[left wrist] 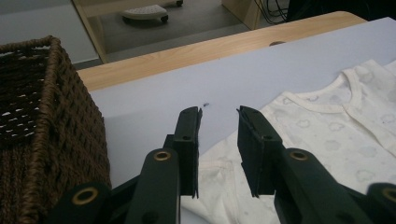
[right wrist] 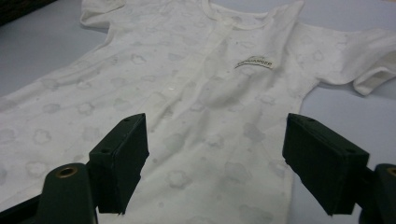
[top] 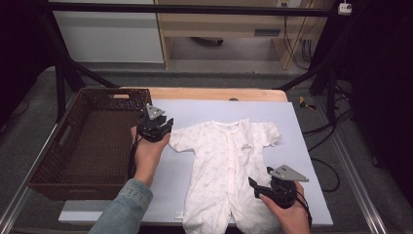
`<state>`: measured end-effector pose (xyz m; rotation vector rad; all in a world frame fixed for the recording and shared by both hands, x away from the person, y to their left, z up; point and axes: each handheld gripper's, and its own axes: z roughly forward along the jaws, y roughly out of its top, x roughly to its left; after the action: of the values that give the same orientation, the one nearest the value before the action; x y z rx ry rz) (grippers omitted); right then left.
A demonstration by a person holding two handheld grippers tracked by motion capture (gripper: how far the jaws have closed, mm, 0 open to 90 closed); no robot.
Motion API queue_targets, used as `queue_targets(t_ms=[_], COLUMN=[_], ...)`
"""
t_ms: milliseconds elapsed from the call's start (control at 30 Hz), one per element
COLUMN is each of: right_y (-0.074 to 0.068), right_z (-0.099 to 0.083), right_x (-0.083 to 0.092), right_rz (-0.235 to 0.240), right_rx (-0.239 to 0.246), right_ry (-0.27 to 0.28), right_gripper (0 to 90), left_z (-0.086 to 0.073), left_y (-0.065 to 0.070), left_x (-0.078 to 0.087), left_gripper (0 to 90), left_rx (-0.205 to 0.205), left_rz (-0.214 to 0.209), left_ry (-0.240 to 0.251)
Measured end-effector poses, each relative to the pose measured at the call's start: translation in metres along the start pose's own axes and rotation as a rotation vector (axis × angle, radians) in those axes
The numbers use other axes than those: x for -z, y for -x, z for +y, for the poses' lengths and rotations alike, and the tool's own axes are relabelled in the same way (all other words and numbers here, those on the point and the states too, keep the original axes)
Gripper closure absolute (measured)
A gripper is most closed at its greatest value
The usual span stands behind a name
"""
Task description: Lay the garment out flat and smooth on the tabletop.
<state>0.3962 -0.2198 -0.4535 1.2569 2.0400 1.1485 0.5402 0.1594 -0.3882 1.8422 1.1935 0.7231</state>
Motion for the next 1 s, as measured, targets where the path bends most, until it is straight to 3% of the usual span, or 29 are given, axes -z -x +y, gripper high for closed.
queue_targets(t_ms=[267, 333, 733, 1000], right_y=[0.001, 0.001, 0.001, 0.0], right_z=[0.0, 0.0, 0.0, 0.0], right_x=[0.0, 0.0, 0.001, -0.001], right_rz=[-0.001, -0.003, 0.005, 0.01], right_rx=[-0.007, -0.007, -0.008, -0.003], right_ry=[-0.002, -0.001, -0.002, -0.002], right_gripper=[22.3, 22.3, 22.3, 22.3], left_z=[-0.01, -0.013, -0.027, -0.036], left_y=[0.006, 0.009, 0.012, 0.014], left_x=[-0.01, -0.017, -0.066, -0.089], left_gripper=[68.2, 68.0, 66.7, 67.1], left_rx=[-0.003, -0.017, -0.008, -0.01], left_rz=[-0.022, -0.024, -0.04, -0.039], left_ry=[-0.023, -0.042, -0.138, -0.192])
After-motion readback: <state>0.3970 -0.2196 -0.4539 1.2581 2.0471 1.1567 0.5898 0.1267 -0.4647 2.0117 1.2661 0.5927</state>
